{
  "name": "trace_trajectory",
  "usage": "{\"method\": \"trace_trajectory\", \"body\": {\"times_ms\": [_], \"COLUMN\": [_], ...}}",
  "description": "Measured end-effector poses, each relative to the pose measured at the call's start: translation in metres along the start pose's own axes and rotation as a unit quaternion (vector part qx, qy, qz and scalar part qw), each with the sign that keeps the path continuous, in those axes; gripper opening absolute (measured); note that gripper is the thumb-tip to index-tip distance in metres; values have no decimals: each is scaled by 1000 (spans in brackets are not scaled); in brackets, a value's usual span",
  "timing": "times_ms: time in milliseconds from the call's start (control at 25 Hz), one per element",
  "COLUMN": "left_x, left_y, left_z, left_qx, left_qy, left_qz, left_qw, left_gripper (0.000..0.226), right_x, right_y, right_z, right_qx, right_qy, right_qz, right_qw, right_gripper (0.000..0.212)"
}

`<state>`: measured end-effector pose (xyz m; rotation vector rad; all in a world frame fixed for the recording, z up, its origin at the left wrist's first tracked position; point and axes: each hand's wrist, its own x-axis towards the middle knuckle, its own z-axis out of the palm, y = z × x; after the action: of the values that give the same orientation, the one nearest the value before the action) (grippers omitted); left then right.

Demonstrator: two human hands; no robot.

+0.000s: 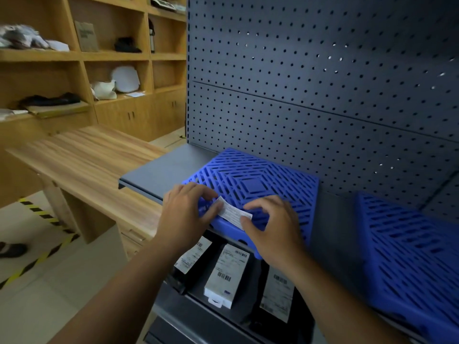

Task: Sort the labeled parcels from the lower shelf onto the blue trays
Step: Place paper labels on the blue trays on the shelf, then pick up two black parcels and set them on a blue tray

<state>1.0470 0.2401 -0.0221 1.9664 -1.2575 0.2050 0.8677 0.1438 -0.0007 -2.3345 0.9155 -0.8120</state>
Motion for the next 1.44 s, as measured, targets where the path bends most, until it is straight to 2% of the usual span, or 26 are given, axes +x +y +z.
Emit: {"method": "trace_trajectory", "body": {"times_ms": [160, 280, 600, 800, 1040, 1160, 1440], "left_x": [-1, -3, 3, 7, -35, -66, -149], "left_y": [1, 6, 76, 165, 296, 367, 526], "left_z": [0, -4, 7, 33, 82, 110, 177], "left_qx": [1, -5, -20, -65, -132, -148, -188], "left_qy": [-2, 5, -3, -10, -81, -102, -149], "left_qz": [0, 9, 138, 205, 295, 330, 400], "left_qw": [1000, 1000, 990, 976, 943, 927, 884], "left_gripper": [17, 16, 23, 32, 39, 40, 46], "right_x": [1, 2, -19, -52, -147, -204, -333], "right_y": [0, -1, 15, 44, 107, 136, 203], "right_z": [-1, -2, -47, -126, -238, -295, -417], "right_qx": [-16, 15, -6, -58, -146, -227, -283], "right_qy": [-14, 20, 78, 158, 242, 260, 300], "right_qz": [4, 4, 3, 25, 83, 111, 187], "right_qw": [1000, 1000, 997, 985, 956, 932, 892], "right_gripper": [7, 11, 21, 23, 24, 27, 26]}}
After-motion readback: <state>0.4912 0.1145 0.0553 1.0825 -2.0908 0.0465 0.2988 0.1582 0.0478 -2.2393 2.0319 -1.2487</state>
